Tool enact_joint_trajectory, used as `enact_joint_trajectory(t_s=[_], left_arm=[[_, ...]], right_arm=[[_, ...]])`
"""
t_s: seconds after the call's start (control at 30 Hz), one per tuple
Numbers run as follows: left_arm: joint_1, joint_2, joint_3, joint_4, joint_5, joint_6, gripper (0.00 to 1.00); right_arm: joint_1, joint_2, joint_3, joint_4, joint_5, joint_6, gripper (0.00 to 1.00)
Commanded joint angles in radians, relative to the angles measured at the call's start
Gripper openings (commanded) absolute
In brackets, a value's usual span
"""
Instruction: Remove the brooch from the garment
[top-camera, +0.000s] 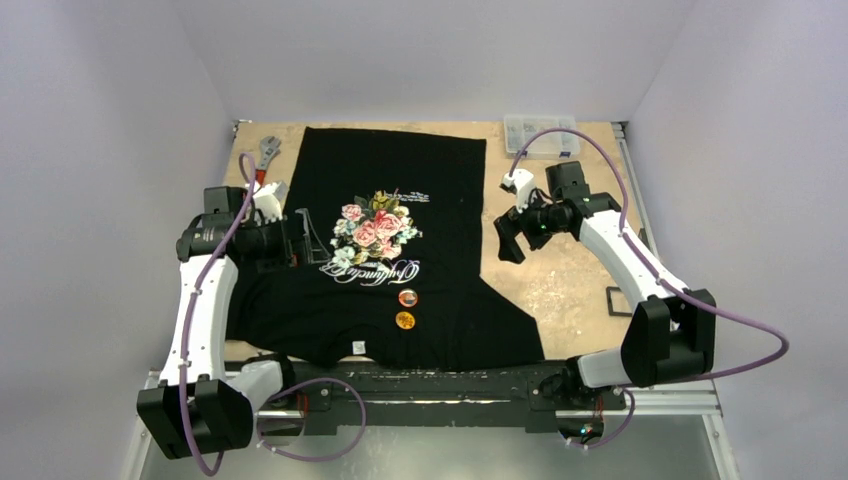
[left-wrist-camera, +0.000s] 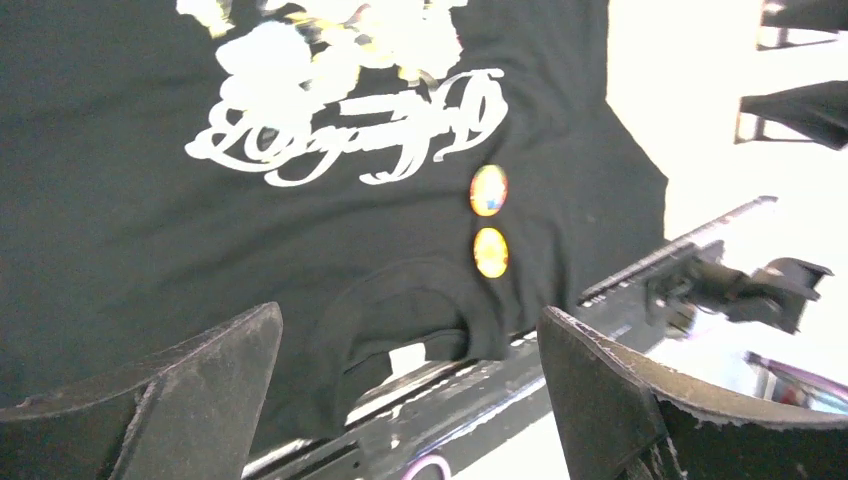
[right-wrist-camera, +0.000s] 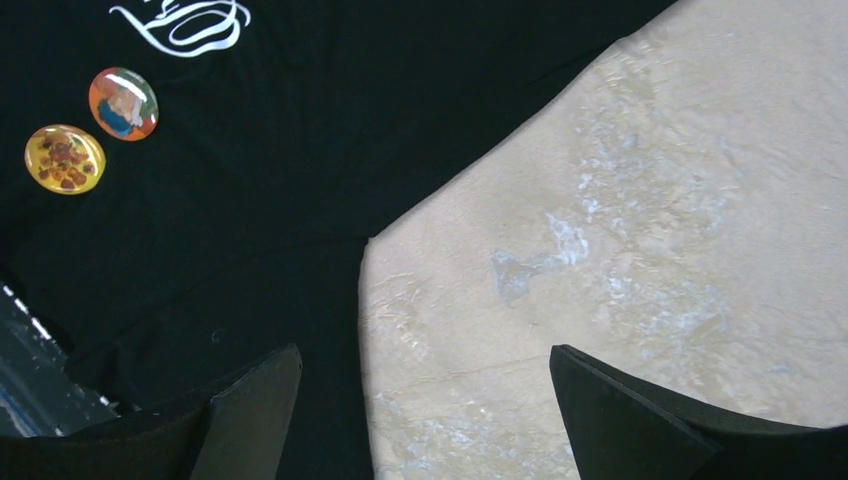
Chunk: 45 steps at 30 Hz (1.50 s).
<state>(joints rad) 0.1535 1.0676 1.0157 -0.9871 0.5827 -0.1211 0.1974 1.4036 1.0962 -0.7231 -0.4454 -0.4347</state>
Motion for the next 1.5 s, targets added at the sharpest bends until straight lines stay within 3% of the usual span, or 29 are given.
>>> enact_joint_trajectory(t_s=[0.0,0.2,0.4,0.67,1.47], left_arm=[[-0.042,0.033,-0.056,0.149,0.296,-0.062,1.00],[-0.140,0.107,-0.215,0.461,0.365,-0.266,0.98],[-0.300,0.218,-0.256,0.671,0.322,-0.333,0.74],[-0.413,0.437,-0.171,0.688,0.293,-0.333,0.53],[-0.528,0.709,-0.103,0.686,0.251,-0.291,0.38]], right_arm=[[0.014,0.021,0.054,-0.068,-0.052,-0.042,0.99],[0.015,0.031,0.052,-0.105,-0.096,-0.050,0.99],[0.023,0.031,0.013,-0.087,-0.135,-0.020,0.99],[0.029,0.082,0.023,-0.046,-0.185,0.025,0.91],[0.048,0.183,0.001,0.058,-0.176,0.065,0.81]])
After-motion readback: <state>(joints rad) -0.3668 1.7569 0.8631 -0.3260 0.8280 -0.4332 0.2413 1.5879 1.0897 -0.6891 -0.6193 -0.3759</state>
